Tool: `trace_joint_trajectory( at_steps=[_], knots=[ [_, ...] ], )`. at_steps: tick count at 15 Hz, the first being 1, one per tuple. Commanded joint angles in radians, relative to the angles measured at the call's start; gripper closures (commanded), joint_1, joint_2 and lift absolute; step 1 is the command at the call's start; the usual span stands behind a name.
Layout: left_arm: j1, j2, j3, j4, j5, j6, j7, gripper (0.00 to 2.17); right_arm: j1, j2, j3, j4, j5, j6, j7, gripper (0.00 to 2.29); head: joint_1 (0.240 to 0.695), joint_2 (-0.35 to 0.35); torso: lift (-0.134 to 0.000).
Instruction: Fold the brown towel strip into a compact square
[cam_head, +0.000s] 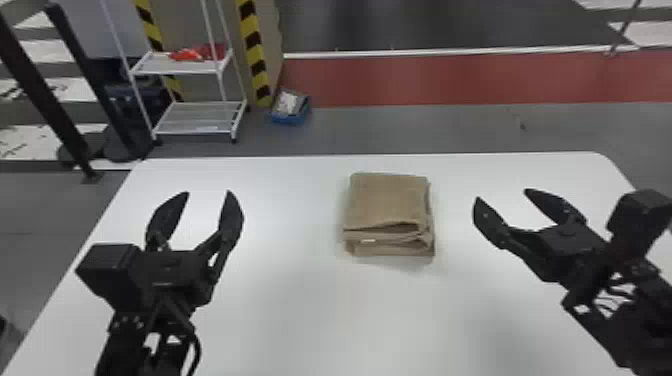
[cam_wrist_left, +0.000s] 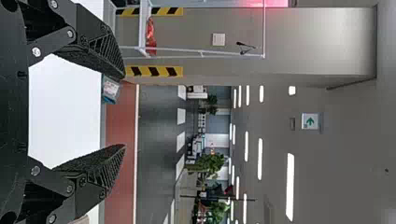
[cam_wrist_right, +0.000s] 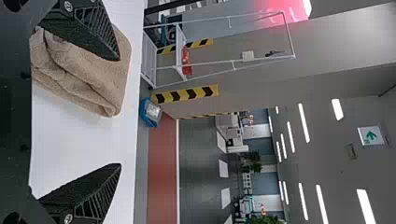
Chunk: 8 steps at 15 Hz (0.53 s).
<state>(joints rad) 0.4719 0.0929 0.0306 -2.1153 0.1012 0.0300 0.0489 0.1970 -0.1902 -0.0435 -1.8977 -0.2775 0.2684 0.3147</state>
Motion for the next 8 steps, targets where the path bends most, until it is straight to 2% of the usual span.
trace_joint_trajectory(
  at_steps=[1, 3, 5, 8],
  knots=[
    [0.028, 0.004, -0.024, -0.025, -0.001, 0.000, -0.003, 0.43, 0.053, 0.000, -0.009, -0.046, 0.018, -0.036, -0.014, 0.08, 0.695, 0.058, -0.108],
    [0.050, 0.004, -0.040, -0.035, -0.009, -0.009, -0.001, 0.42, 0.081, 0.000, -0.019, -0.066, 0.023, -0.042, -0.016, 0.08, 0.695, 0.044, -0.108],
    [0.086, -0.001, -0.041, -0.035, -0.009, -0.113, 0.026, 0.06, 0.121, 0.003, -0.018, -0.089, 0.038, -0.048, -0.016, 0.08, 0.695, 0.025, -0.108],
    [0.123, 0.001, -0.040, -0.035, -0.017, -0.166, 0.054, 0.07, 0.183, 0.028, -0.010, -0.116, 0.047, -0.094, -0.019, 0.08, 0.695, 0.037, -0.108]
  ],
)
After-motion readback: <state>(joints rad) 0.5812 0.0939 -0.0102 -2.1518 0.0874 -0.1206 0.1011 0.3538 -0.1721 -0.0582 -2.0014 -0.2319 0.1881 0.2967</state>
